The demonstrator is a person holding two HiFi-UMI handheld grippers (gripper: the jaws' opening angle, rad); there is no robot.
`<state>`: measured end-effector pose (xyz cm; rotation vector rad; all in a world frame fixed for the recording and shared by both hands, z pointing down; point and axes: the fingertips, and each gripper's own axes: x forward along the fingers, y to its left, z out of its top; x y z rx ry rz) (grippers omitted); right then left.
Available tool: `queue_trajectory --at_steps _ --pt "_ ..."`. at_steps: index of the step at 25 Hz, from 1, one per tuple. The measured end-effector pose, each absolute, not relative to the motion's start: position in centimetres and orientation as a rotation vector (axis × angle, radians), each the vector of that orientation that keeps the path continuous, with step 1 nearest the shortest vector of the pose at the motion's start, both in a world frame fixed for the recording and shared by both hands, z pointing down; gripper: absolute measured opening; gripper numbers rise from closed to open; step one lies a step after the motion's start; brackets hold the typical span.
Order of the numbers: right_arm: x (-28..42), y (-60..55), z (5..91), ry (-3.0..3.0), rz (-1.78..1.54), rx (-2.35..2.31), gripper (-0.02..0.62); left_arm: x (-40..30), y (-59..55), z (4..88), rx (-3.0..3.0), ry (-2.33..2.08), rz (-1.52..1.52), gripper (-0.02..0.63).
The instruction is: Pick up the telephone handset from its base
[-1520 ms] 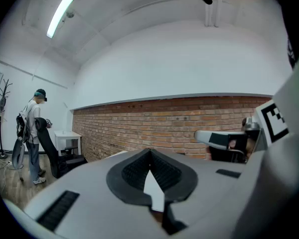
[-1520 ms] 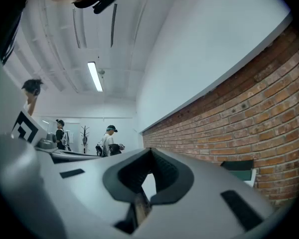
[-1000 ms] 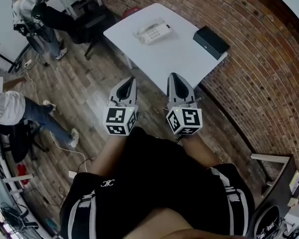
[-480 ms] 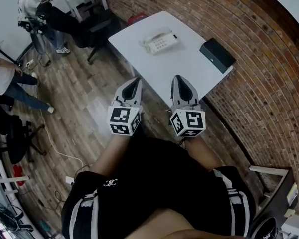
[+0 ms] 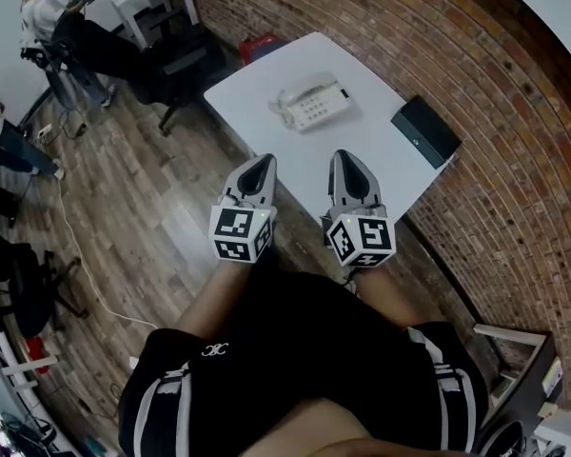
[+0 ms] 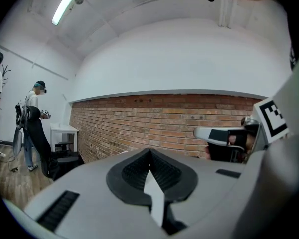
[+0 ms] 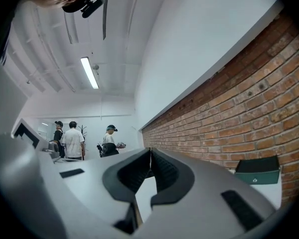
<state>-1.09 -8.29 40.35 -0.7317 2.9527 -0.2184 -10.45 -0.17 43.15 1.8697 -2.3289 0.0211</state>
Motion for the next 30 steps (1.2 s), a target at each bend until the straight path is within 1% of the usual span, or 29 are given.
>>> queue_trajectory --at_steps 8,14,24,30 --pt "-7.7 -13.8 40.1 2.951 -0.241 -0.896 0.000 -18.2 -6.5 43.0 1.950 -2.203 0.074 0.002" --pt "-10.5 -18.1 39.9 2.901 -0.237 -1.077 0.000 -22.6 -12.1 43.9 2.038 -2.077 0.145 0.002" --pt "-11.7 -23.7 40.9 2.764 -0.254 -1.373 0.000 -26.8 -20.9 47.8 2.173 -1.859 0.307 0.003" --pt "-10.0 -24.9 41.9 2.768 -0.262 -1.462 0.000 -26.9 -24.6 50.6 2.173 -1.778 0.407 0.003"
